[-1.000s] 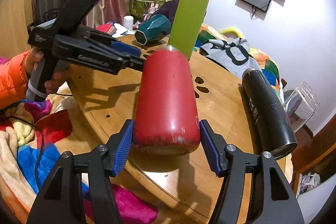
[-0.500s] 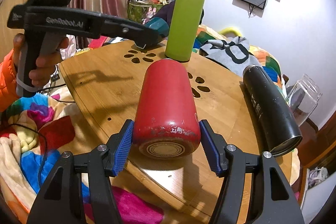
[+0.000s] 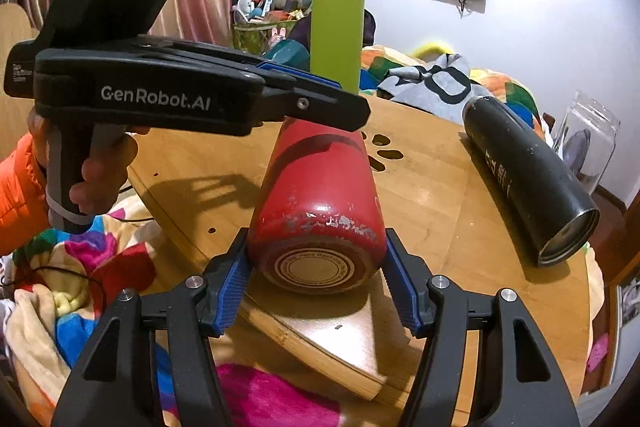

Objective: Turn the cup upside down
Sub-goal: 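Keep rotating the cup with the right tool until its rim faces down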

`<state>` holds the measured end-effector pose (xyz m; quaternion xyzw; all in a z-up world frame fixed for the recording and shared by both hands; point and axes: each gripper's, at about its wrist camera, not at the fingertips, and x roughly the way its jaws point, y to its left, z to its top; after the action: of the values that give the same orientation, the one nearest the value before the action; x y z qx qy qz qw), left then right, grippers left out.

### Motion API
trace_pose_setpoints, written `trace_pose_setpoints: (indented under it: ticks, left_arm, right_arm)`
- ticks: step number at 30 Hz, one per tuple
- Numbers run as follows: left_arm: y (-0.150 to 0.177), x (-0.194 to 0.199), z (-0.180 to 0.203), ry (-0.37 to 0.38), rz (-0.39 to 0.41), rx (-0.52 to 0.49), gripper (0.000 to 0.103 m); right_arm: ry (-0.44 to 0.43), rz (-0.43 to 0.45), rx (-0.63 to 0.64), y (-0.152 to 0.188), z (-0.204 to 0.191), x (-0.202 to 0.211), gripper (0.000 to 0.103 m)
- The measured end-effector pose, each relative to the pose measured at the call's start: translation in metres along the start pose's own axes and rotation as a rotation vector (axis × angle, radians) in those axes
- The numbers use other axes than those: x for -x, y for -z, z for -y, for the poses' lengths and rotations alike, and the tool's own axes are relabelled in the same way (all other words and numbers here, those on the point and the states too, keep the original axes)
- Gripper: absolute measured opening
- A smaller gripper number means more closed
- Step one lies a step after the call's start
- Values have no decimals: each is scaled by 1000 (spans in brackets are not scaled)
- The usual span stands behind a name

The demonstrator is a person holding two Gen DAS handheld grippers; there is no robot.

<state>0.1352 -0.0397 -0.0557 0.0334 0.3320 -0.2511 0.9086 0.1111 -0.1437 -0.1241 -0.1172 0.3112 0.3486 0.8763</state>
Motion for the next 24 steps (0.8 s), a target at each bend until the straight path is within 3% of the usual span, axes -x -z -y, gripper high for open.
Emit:
trace_pose_setpoints:
  ticks: [11, 24]
  left_arm:
    - [-1, 14, -8, 47, 29, 37, 28]
    - [-2, 24, -27, 5, 48, 89, 28]
  right_arm:
    - [31, 96, 39, -11, -5, 34, 58]
    - [21, 138, 23, -40, -5, 33, 58]
